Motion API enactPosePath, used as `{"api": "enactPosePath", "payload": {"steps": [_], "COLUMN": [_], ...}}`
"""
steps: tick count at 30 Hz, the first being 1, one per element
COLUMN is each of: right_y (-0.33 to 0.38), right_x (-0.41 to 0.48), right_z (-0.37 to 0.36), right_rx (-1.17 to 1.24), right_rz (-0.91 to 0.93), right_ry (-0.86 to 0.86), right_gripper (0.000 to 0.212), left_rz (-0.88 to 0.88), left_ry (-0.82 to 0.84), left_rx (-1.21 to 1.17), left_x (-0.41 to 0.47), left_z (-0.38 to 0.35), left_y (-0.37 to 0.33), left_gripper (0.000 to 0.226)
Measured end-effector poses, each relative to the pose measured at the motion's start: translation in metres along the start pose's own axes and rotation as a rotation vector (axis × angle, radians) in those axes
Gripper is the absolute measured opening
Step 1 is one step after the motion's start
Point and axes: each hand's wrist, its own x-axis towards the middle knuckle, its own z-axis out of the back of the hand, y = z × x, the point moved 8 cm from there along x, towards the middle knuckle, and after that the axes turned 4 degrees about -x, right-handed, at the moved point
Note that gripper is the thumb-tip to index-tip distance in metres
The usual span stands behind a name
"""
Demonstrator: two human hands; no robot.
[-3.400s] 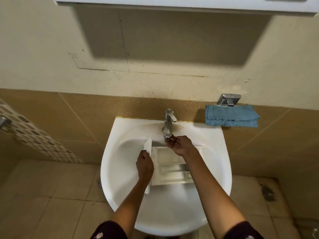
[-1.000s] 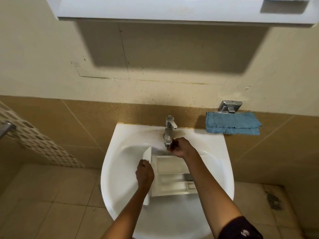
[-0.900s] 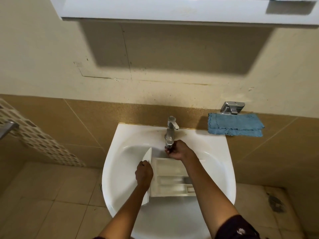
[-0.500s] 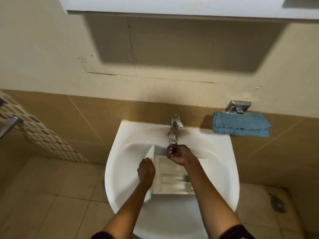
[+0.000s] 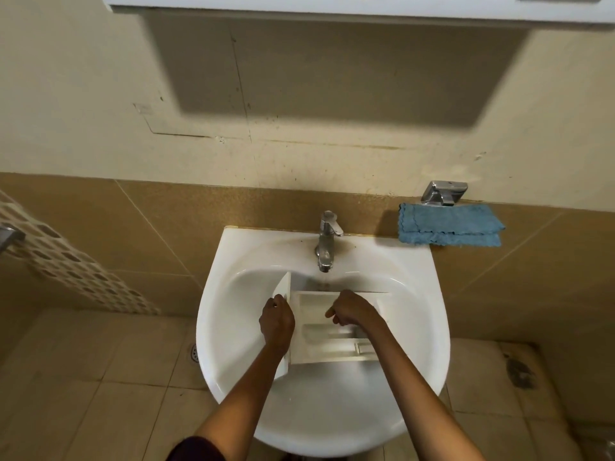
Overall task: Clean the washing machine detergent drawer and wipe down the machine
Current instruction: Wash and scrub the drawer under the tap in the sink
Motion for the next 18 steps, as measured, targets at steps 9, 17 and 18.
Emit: {"api": "enactPosePath", "payload": {"steps": [9,17,18], "right_y": [-0.004,-0.002,-0.001], "right_x": [0.005,0.019,0.021], "right_z": [0.009,0.013,0.012], "right_rx": [0.683,1.542,1.543], "right_rz": [0.002,0.052,0.043], "right_ry": [-0.039,0.114,0.109], "right_gripper": [0.032,0.030,0.030], "left_rz": [-0.031,-0.134,-0.135], "left_ry": [0.017,-0.016,-0.019], "left_rx": [-0.002,0.011,0.003], "left_x": [-0.008,-0.015,-0.017], "left_z": [0.003,0.013,0.014], "left_y": [-0.004,-0.010,-0.011], "left_gripper": [0.046,0.061,0.061]}}
